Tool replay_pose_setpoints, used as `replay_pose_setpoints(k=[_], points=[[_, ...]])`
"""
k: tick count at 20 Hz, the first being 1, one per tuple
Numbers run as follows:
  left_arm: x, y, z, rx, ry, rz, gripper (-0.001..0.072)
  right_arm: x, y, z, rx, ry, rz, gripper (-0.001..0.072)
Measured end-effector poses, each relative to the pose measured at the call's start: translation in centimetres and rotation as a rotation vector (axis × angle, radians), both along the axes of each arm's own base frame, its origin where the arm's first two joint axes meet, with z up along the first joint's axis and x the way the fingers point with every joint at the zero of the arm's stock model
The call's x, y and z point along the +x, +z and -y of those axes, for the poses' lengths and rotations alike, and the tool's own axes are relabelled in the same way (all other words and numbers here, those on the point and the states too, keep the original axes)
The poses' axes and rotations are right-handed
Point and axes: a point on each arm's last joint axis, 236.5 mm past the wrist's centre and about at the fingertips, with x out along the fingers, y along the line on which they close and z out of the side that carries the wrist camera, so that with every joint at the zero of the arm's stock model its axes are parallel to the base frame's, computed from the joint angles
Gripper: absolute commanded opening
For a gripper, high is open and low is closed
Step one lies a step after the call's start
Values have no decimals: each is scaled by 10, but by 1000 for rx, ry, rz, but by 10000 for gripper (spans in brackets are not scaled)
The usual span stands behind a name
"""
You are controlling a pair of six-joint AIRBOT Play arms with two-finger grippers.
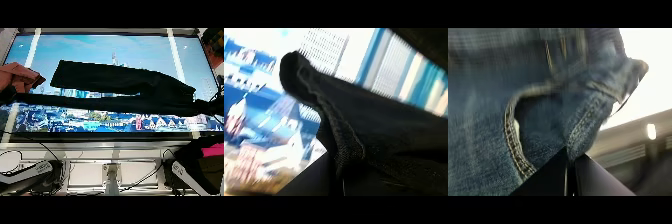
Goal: Fold the clothes and pants, and hang the long-sleeved shirts on hangers.
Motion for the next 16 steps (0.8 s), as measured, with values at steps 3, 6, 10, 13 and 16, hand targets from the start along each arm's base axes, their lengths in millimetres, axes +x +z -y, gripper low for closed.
replay_pose_setpoints(k=[3,6,10,13,16], points=[[-39,-21,-7,24,-41,-189,28,-33,-1,-8,34,-7,-140,31],[-67,-40,-7,-1,-74,-348,28,-55,1,-12,53,-16,-232,31],[-84,-61,4,-61,-124,-497,28,-77,-5,-19,79,-24,-328,31],[-89,-76,16,-91,-171,-581,30,-97,-18,-27,111,-25,-408,38],[-94,-88,23,-95,-221,-658,218,-108,-25,-31,124,-25,-452,485]])
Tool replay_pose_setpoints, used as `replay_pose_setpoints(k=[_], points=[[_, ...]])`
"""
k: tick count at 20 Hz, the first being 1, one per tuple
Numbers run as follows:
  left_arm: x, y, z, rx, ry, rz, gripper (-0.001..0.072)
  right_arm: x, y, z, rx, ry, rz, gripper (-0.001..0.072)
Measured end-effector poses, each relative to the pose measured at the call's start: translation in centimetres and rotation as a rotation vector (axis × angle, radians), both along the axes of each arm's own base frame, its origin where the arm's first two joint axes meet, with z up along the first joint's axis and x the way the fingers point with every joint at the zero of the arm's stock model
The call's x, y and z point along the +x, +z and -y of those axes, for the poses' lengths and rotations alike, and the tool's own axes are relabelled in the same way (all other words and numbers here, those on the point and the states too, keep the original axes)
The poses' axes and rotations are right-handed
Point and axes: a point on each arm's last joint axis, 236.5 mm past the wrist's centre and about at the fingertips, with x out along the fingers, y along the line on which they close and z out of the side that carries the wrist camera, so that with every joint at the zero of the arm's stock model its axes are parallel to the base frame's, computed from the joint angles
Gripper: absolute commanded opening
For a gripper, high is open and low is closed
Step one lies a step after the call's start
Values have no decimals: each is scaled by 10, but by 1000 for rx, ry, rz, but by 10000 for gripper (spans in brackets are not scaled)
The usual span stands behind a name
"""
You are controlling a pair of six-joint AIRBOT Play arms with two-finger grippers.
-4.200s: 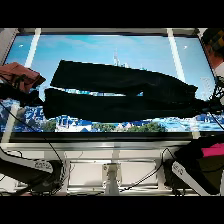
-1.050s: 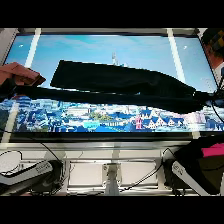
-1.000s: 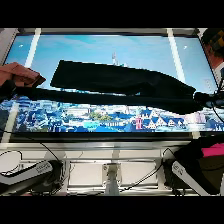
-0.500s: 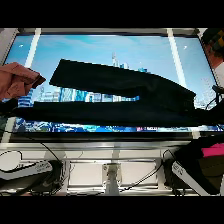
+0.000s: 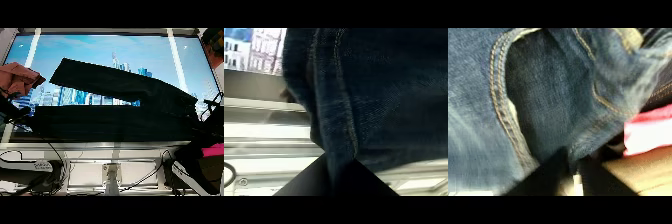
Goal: Fold the clothes and pants, and hang the long-sleeved shirts on hangers.
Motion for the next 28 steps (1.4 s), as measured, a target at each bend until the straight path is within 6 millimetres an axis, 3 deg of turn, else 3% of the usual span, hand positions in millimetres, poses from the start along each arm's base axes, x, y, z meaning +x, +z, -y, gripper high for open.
replay_pose_setpoints(k=[2,7,11,17,21,23,24,26,28], points=[[-4,-6,5,-15,-22,-44,655,-2,-2,-2,8,0,-9,512],[-8,-15,6,-18,-49,-98,641,3,-7,0,0,5,15,511],[-1,-17,-17,74,-76,-78,641,21,-13,9,-33,19,95,510],[40,-9,-41,167,-73,71,641,48,-17,21,-83,40,211,509],[87,-11,-24,89,-88,280,636,62,-18,27,-107,50,269,509],[106,-13,-17,57,-100,363,574,66,-18,28,-114,53,287,508],[112,-15,-16,45,-106,385,572,68,-18,29,-117,53,293,508],[118,-21,-12,22,-115,405,479,69,-18,30,-119,54,300,508],[121,-30,-9,2,-116,408,479,71,-18,30,-120,54,306,508]])
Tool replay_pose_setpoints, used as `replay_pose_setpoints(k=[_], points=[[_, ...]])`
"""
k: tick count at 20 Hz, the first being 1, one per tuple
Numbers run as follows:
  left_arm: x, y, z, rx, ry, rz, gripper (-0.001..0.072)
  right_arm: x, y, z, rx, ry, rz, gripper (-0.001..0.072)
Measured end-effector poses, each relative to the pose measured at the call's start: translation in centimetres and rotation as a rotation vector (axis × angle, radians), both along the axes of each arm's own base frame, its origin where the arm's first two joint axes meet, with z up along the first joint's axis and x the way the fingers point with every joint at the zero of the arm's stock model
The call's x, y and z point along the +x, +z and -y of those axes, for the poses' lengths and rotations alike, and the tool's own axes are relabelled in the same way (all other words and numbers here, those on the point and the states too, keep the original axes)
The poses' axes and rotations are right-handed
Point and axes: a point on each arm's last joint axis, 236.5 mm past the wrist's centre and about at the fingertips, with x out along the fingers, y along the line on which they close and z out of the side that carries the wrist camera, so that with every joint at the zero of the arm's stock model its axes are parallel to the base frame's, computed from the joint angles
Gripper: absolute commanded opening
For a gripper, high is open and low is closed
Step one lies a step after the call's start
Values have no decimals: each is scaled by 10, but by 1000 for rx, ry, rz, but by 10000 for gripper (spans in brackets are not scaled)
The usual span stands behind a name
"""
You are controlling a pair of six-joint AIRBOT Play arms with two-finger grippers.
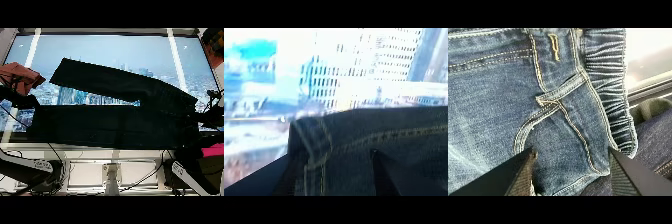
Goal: Fold the clothes and pants, and hang the long-sleeved shirts on hangers.
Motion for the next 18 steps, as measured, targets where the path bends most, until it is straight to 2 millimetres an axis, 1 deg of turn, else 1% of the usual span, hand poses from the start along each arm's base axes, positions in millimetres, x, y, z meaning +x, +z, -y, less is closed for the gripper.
replay_pose_setpoints(k=[3,4,5,7,8,9,13,15,18], points=[[1,-11,3,-23,-10,-9,464,1,0,-3,11,-3,6,508],[1,-13,4,-28,-11,-10,395,2,-1,-4,15,-4,8,508],[1,-14,4,-30,-14,-12,215,2,-1,-4,18,-8,9,508],[1,-16,5,-36,-17,-14,195,2,-1,-5,23,-11,12,507],[1,-17,6,-40,-17,-13,128,2,-1,-6,23,-13,12,507],[2,-17,7,-45,-19,-10,30,2,-1,-6,23,-13,12,507],[8,-13,16,-83,-27,20,31,3,-1,-7,27,-16,14,507],[13,-6,19,-95,-30,43,31,3,-1,-7,27,-16,14,507],[20,8,19,-96,-36,77,31,4,-1,-6,26,-16,19,507]])
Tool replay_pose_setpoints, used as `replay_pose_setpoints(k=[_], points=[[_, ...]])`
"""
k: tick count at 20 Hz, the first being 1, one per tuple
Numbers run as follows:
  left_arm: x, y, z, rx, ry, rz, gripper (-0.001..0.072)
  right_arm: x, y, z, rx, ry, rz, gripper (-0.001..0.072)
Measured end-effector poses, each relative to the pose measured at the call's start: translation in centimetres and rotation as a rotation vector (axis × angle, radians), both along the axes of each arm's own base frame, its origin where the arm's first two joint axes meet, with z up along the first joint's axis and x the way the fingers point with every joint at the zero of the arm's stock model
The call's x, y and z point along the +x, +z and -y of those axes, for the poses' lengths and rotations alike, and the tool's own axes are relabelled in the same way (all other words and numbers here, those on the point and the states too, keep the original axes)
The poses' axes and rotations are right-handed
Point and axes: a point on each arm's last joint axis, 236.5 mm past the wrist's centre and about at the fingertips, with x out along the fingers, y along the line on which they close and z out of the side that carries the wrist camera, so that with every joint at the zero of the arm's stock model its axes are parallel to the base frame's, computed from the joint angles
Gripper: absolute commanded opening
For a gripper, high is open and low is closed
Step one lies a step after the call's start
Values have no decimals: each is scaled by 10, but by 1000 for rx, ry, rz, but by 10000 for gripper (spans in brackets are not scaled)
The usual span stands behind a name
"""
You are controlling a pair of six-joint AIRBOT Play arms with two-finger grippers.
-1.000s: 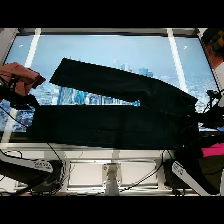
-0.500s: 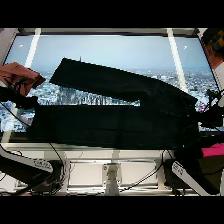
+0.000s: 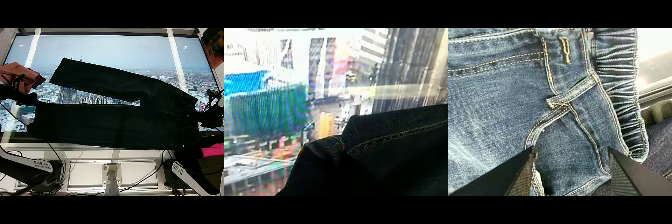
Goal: Fold the clothes and pants, and hang the long-sleeved shirts on hangers.
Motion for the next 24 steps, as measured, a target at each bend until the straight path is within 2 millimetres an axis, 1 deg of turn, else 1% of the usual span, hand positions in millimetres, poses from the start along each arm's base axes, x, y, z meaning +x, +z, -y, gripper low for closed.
replay_pose_setpoints(k=[5,10,12,15,16,17,18,19,22,24], points=[[17,32,-7,31,-9,77,31,0,0,0,0,0,1,506],[25,46,-16,49,6,121,31,0,0,0,-1,0,2,507],[30,52,-14,18,28,149,30,0,0,0,-1,0,2,506],[45,68,-9,-69,95,231,32,1,0,0,-1,0,3,506],[51,72,-13,-81,125,264,75,1,0,0,-2,1,4,506],[56,75,-20,-79,150,289,238,2,0,1,-3,1,7,506],[59,74,-27,-69,170,305,548,3,0,1,-4,1,11,506],[59,71,-34,-54,180,304,715,4,0,1,-6,2,15,506],[56,58,-46,-20,190,283,707,12,0,0,-2,2,52,507],[57,54,-51,-8,200,287,699,20,0,1,-6,4,83,507]])
